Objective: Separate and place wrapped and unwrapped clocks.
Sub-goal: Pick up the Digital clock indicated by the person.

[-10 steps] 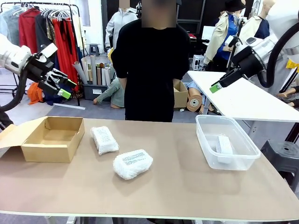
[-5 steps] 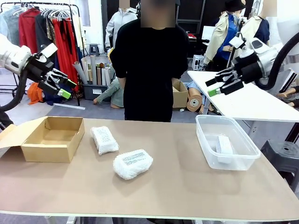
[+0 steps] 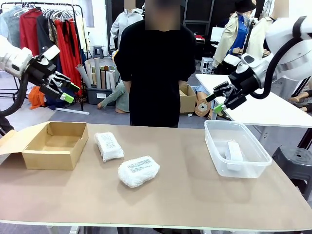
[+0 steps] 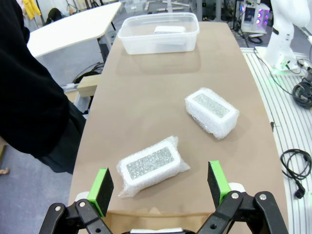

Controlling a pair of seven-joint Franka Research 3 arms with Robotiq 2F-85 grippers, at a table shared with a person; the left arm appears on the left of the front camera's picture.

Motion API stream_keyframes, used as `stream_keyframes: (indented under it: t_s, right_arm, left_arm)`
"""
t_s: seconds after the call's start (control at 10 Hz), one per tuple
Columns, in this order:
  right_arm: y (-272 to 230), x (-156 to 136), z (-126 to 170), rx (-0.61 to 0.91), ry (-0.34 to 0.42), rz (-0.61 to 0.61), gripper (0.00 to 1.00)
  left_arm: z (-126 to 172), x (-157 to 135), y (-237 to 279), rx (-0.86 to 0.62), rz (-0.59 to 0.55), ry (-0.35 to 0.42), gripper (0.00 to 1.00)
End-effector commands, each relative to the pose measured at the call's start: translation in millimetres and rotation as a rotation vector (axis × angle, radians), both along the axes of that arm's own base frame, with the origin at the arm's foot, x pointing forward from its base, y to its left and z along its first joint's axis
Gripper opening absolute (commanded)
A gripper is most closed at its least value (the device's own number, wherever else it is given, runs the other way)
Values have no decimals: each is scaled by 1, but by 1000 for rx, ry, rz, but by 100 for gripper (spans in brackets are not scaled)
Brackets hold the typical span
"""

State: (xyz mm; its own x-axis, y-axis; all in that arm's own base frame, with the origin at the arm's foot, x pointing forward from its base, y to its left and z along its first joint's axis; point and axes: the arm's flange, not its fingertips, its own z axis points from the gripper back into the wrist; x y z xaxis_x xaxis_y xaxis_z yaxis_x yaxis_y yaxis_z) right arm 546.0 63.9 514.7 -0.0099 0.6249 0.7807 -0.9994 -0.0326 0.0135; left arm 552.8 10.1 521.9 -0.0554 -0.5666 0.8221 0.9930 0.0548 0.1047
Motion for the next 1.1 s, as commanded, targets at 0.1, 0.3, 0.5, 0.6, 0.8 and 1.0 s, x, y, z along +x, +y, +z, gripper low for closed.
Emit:
stream_keyframes:
  t_s: [0.1, 0.3, 0.5, 0.6, 0.8, 1.0]
  right_arm:
    - [-6, 23, -18, -55, -41, -68, 100]
    - [-13, 31, -23, -27, -4, -117, 100]
    - [-16, 37, -22, 38, 42, -150, 100]
    - [-14, 38, -19, 58, 48, -158, 100]
    - [-13, 41, -14, 62, 34, -161, 100]
    - [-13, 41, -8, 90, 36, -168, 100]
  left_arm:
    - [1, -2, 1, 4, -1, -1, 100]
    - [1, -2, 1, 4, -1, -1, 100]
    - [1, -2, 1, 4, -1, -1, 100]
    - [1, -2, 1, 4, -1, -1, 100]
    - [1, -2, 1, 4, -1, -1, 100]
    - [1, -2, 1, 4, -1, -1, 100]
